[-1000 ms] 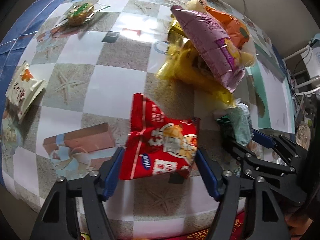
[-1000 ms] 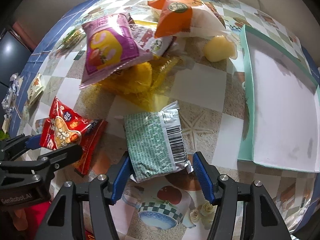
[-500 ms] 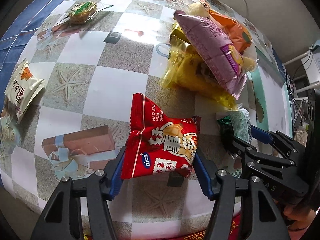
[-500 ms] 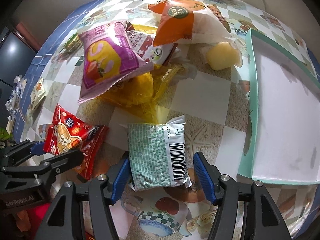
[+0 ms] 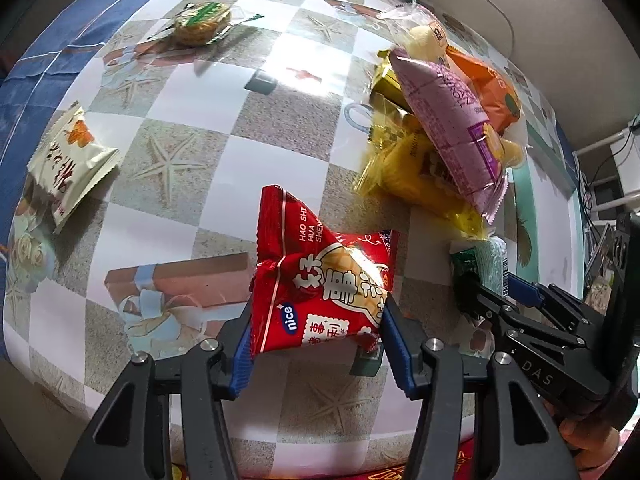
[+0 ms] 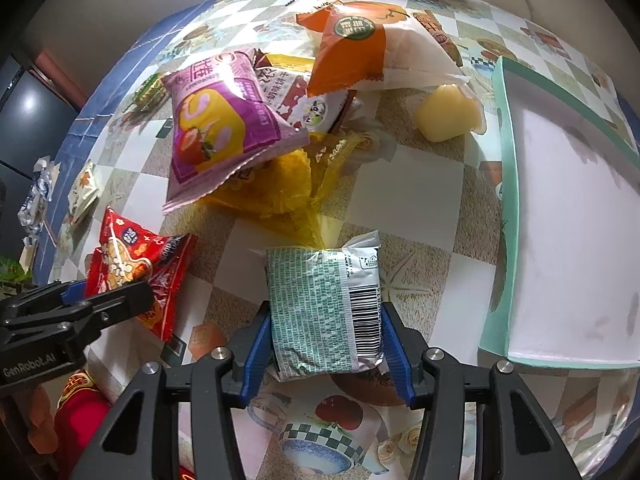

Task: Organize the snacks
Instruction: 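Lift and carry both held packets over the white box tray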

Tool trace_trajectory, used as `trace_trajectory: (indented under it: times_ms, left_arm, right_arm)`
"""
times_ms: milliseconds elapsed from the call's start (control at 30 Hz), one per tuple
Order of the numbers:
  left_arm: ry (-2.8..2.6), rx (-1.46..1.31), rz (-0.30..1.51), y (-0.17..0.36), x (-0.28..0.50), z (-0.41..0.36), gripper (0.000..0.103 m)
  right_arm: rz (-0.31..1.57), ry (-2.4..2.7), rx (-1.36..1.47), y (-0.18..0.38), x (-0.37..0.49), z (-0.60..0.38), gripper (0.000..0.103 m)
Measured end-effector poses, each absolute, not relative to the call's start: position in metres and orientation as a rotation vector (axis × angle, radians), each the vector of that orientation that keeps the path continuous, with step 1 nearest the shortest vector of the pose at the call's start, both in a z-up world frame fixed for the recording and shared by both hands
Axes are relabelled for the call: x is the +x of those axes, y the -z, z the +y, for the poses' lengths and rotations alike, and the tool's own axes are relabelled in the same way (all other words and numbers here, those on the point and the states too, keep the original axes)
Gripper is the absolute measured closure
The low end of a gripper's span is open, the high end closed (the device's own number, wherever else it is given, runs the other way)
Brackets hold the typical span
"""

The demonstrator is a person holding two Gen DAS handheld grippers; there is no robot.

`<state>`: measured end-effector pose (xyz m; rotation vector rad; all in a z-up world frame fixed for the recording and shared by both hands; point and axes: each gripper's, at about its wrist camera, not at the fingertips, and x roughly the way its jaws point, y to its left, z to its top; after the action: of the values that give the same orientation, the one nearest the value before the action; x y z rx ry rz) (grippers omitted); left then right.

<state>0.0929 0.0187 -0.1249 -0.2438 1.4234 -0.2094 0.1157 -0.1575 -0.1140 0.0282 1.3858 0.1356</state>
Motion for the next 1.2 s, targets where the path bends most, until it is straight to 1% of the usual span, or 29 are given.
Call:
trace_trajectory:
  times_ms: [67,433,733,900,1100,1200]
  left_arm:
    - [0.205,-0.246,1.418,0.116,0.089,0.029,0.046]
    - [0.187,-0.249,1.384,0.082,0.079,0.031,0.046]
    - [0.173,-0.256,1.304,0.043,0.074,0.030,0.046]
    - [0.180,-0.252,1.239,0.012,0.082,0.021,0.046]
    - [0.227,-0.228,1.163,-0.031,0.102,-0.007,0.046]
    - [0.241,-0.214,1.136,-0.045,0.111,-0.021,0.046]
  right_arm:
    - [1.386,-0.137,0.034,0.112,0.113,-0.158,0.049]
    - [1.362,-0.141,0.109,0.095,0.108,-0.179,0.049]
    - [1.299,-0.042,0.175,0.074,0.097,-0.206,0.049]
    - [1.220,0.028,0.199,0.048,0.099,-0.223,0.049]
    - [1.121,0.114,0.231,0.005,0.109,-0.256,0.049]
    - [1.090,0.162,0.253,-0.010,0.117,-0.273,0.049]
